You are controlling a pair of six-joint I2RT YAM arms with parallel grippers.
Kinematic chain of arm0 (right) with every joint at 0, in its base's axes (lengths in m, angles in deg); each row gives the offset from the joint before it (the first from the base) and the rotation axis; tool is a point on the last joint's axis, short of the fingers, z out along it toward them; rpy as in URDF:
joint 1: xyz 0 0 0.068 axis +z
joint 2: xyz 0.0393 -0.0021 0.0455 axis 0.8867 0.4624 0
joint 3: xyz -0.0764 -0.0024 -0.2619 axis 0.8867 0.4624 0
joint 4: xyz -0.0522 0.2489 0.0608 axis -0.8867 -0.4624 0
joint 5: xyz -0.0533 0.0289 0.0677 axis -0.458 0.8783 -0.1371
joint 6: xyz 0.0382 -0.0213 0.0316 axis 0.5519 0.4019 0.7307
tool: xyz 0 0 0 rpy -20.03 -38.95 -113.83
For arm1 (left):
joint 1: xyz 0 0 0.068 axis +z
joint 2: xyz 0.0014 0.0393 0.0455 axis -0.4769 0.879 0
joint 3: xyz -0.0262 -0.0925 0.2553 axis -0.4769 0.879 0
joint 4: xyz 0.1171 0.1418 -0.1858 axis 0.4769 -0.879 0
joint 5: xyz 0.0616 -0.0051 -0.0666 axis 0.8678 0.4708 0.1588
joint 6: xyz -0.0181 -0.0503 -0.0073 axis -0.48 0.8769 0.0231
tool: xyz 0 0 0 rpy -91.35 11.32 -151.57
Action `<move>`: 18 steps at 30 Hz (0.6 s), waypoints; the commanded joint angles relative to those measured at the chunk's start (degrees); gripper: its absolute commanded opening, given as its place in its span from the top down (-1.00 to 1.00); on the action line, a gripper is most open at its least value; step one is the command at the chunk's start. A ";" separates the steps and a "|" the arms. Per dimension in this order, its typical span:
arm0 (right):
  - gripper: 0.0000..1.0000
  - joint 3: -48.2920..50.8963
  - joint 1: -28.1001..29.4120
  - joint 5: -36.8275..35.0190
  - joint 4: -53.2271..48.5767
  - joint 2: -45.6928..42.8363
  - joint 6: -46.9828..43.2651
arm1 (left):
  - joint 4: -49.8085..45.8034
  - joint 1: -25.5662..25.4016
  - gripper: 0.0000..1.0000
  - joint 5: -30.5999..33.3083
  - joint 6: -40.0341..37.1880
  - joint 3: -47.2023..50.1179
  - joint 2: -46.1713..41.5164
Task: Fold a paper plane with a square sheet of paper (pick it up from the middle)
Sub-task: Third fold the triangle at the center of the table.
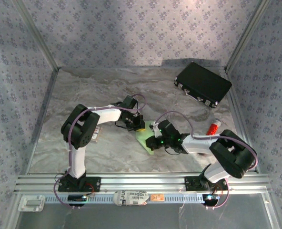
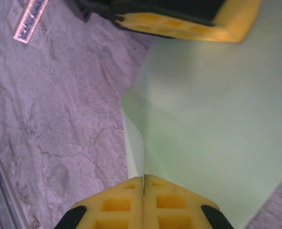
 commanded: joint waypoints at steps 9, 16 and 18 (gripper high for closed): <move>0.96 -2.86 -1.87 -3.34 -7.01 2.07 -2.97 | -4.32 -0.48 0.87 1.70 -0.98 0.99 1.51; 0.95 -5.74 -1.92 -3.97 -10.42 2.84 -5.02 | -4.33 -0.51 0.87 1.71 -0.99 1.05 1.36; 0.96 -6.48 -2.05 -3.84 -11.48 3.11 -5.77 | -4.33 -0.48 0.87 1.62 -1.00 0.97 1.46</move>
